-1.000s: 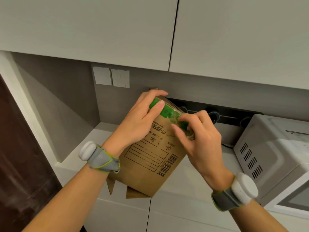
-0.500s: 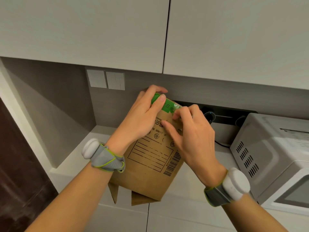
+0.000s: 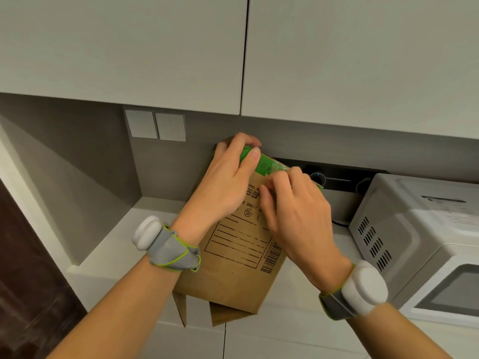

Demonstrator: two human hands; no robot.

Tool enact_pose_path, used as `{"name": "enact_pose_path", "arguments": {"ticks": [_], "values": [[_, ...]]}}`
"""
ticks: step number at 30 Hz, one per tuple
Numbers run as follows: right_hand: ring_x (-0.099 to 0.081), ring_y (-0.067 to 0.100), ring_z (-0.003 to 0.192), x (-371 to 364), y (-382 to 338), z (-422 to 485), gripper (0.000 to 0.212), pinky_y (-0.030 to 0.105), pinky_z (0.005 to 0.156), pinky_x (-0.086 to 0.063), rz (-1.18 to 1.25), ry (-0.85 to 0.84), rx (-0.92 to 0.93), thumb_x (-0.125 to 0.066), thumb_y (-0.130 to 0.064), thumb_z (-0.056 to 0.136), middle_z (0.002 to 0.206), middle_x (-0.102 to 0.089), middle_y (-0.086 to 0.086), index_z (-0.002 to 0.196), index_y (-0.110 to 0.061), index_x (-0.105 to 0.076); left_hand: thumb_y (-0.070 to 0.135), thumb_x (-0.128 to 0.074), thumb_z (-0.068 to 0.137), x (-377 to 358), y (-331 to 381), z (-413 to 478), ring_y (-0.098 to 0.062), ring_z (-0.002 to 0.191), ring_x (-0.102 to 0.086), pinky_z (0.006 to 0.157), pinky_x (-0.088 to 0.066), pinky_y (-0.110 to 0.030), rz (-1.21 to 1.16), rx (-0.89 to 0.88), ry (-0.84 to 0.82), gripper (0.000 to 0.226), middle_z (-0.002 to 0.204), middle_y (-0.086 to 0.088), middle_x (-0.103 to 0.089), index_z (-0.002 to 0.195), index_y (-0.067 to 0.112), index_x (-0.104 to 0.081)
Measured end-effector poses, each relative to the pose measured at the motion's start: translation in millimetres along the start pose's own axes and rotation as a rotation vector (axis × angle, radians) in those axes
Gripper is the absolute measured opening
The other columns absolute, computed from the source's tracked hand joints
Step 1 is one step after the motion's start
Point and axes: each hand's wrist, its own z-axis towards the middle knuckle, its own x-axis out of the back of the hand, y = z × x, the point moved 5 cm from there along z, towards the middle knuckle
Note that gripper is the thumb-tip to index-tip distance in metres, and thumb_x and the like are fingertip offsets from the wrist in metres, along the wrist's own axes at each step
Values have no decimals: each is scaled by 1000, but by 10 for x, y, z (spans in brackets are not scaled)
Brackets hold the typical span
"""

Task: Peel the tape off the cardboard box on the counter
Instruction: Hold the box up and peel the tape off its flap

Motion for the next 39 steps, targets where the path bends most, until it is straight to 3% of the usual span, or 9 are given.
{"name": "enact_pose_path", "arguments": {"ticks": [5, 13, 17, 22, 30, 39], "values": [[-49, 22, 73, 8, -28, 25, 16, 35, 59, -41, -139, -20, 78, -51, -27, 103, 90, -52, 8, 96, -12, -49, 38, -35, 112, -24, 20, 4, -1, 100, -53, 75, -37, 2, 19, 23, -9, 29, 125, 0, -45, 133, 29, -51], [-47, 21, 73, 24, 1, 66, 13, 32, 57, -37, -125, -50, 37, -49, -24, 101, 91, -50, 8, 95, -12, -47, 41, -33, 111, -57, 50, 27, -12, 107, -55, 97, -50, -38, 53, 29, -20, 29, 128, -2, -46, 132, 31, -50], [-45, 19, 73, 11, 8, 86, 11, 33, 55, -41, -76, -37, 5, -50, -20, 100, 91, -48, 7, 94, -11, -48, 41, -34, 111, -38, 39, 54, -15, 107, -54, 96, -49, -39, 53, 30, -5, 28, 127, -4, -49, 131, 31, -51], [-46, 19, 77, 0, 40, 75, 19, 35, 57, -45, 8, -61, -8, -51, -30, 104, 94, -48, 6, 97, -13, -49, 41, -34, 111, -46, 20, 82, -13, 108, -52, 95, -47, -38, 61, 32, -9, 27, 128, -6, -52, 129, 31, -52], [-44, 16, 78, 0, 111, 101, 15, 33, 57, -45, 34, -107, -69, -49, -29, 105, 96, -43, 2, 98, -16, -46, 41, -34, 111, -83, 66, 102, -21, 113, -53, 105, -45, -54, 61, 46, -14, 25, 128, -4, -50, 126, 32, -52], [-42, 16, 80, -18, 216, 98, 12, 39, 62, -50, 63, -149, -137, -43, -26, 107, 97, -42, 1, 101, -16, -45, 45, -32, 109, -178, 107, 129, -33, 121, -50, 109, -39, -62, 83, 43, -23, 26, 127, -5, -47, 123, 32, -50]]}}
